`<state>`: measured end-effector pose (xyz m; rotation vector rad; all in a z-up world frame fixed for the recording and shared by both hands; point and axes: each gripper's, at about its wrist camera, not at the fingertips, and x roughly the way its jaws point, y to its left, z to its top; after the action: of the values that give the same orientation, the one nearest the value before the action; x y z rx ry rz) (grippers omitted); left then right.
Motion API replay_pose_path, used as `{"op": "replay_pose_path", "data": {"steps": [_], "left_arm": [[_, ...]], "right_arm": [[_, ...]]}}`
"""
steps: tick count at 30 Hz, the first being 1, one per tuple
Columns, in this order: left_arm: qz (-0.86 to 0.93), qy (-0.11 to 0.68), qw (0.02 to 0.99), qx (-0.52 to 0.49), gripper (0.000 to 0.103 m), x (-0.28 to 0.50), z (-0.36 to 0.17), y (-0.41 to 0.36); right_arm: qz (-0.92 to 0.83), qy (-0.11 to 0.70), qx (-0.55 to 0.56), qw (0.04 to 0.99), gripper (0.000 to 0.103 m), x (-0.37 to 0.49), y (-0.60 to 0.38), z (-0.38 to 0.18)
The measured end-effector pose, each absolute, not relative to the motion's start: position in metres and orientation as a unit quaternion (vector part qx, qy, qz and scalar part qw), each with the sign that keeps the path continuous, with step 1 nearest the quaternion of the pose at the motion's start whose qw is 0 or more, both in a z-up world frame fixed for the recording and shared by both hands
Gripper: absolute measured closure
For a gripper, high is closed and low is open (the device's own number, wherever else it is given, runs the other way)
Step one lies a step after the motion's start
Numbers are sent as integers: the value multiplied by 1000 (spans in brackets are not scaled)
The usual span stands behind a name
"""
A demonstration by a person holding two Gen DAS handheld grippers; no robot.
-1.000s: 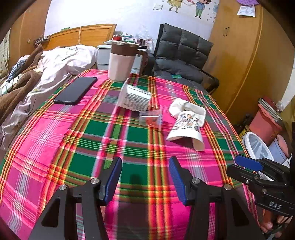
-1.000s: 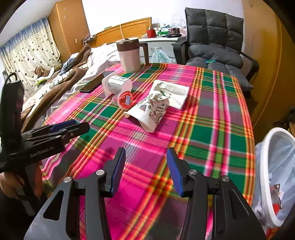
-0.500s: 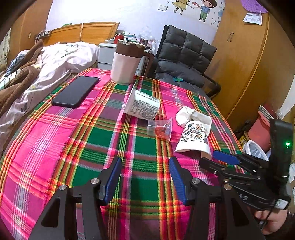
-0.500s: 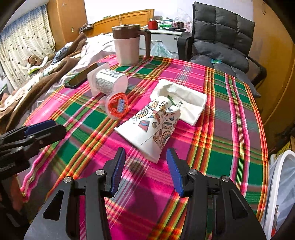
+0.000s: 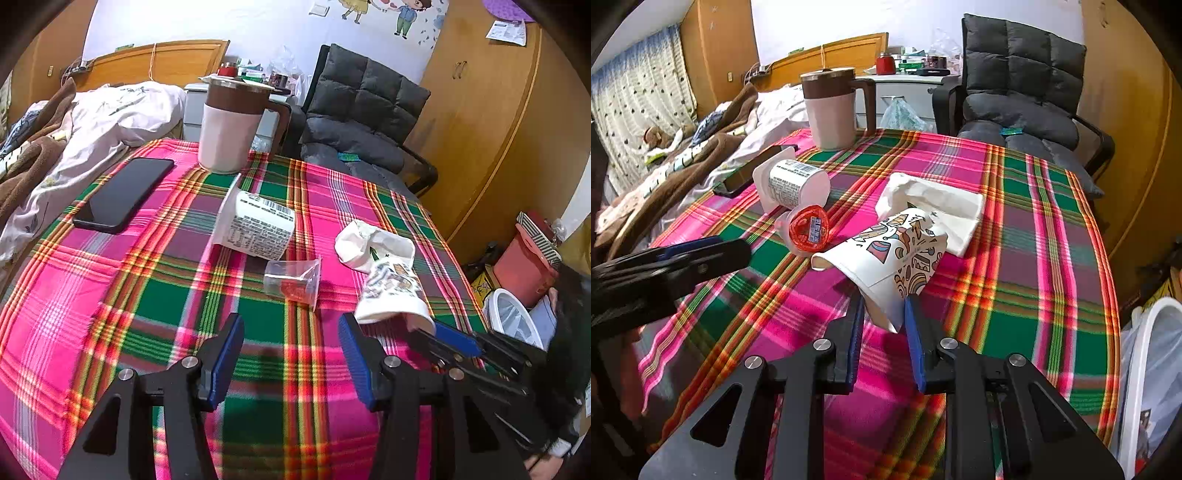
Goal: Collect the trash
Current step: 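Grasp the white patterned paper cup with the right tool while the left tool grasps the clear cup, then carry the paper cup and clear cup over the white bin with both tools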
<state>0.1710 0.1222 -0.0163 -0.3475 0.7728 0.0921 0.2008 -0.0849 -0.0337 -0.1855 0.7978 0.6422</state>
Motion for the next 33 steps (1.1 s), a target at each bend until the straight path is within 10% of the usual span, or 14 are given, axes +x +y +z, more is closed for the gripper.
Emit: {"op": "replay_pose_path", "data": {"steps": [10,20,33], "left_arm": [[87,394,901,-162,51,206,-28,116],[119,399,895,-157,93,215,-36,120],[90,384,907,-145,98,185,-19,100]], "right_arm": [[308,376,-56,872,79,197,-109,-27],[303,374,-37,875,79,199,-121,-27],[296,363,-22,883,79,187,-142,-18]]}}
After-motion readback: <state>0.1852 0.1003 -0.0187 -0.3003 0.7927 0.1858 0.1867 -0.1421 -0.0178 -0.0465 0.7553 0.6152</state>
